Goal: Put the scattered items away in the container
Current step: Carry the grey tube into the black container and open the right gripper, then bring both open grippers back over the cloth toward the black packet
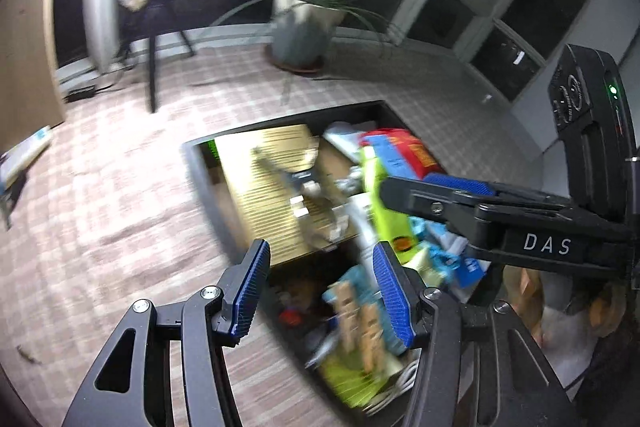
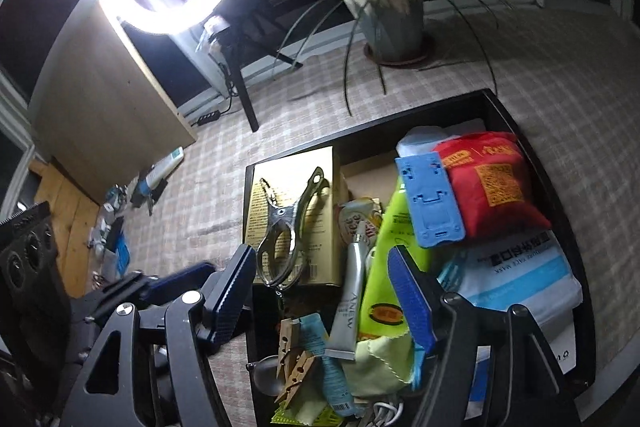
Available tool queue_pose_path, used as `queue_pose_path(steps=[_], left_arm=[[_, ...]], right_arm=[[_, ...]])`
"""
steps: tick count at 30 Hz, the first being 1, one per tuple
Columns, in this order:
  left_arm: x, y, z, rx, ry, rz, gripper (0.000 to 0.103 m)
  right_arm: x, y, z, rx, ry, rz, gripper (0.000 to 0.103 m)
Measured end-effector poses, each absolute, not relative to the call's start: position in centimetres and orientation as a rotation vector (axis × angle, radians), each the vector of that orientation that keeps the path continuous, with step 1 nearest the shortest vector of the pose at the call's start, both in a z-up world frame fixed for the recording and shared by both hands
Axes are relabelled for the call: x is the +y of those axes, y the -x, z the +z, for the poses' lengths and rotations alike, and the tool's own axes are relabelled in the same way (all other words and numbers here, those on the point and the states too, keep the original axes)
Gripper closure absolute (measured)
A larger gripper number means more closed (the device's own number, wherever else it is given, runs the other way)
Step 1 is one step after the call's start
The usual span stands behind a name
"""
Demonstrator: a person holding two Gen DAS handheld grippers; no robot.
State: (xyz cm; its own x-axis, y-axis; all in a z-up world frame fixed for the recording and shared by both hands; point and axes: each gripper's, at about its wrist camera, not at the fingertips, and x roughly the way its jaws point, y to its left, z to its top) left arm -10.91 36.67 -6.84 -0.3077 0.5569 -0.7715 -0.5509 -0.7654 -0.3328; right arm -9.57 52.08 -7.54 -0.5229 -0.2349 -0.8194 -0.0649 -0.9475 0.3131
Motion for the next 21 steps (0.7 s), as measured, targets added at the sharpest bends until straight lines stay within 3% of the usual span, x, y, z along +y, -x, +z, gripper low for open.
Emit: queue_pose_path(steps=[4, 21], left_arm=[[31.7, 11.1, -7.3, -0.034, 1.278, 2.179, 0.045], [2.7, 12.9, -10.9, -0.148, 1.510, 2.454, 0.046]], right_arm=[[48.3, 9.8, -7.2, -0.285, -1.449, -2.566, 0.038], [30.4, 11.1, -9.0, -0.105, -1.511, -2.394, 0.038]])
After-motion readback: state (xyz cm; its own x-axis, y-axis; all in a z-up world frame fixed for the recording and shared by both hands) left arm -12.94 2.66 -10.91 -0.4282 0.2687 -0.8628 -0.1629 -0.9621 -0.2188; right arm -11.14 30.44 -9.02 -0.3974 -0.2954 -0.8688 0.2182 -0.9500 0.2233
